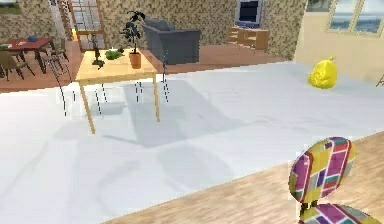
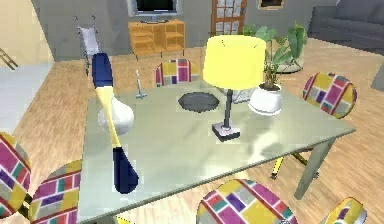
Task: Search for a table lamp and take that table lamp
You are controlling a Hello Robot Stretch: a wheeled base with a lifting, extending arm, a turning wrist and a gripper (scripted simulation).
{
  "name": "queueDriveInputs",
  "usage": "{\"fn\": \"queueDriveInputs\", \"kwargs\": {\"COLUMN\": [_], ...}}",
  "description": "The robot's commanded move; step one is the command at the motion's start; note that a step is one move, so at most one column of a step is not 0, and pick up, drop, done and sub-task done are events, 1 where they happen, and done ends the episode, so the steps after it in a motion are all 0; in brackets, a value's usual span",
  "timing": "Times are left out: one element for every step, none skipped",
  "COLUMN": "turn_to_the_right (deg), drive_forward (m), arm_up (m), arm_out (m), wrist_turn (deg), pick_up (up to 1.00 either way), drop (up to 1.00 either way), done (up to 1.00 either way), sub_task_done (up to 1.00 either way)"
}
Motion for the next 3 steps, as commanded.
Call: {"fn": "queueDriveInputs", "kwargs": {"turn_to_the_right": [-18.0,0.0,0.0], "drive_forward": [0.00,0.00,0.00], "arm_up": [0.00,0.50,0.34], "arm_out": [0.00,0.00,0.00], "wrist_turn": [0.0,0.0,0.0], "pick_up": [0.00,0.00,0.00], "drop": [0.00,0.00,0.00], "done": [0.00,0.00,0.00], "sub_task_done": [0.00,0.00,0.00]}}
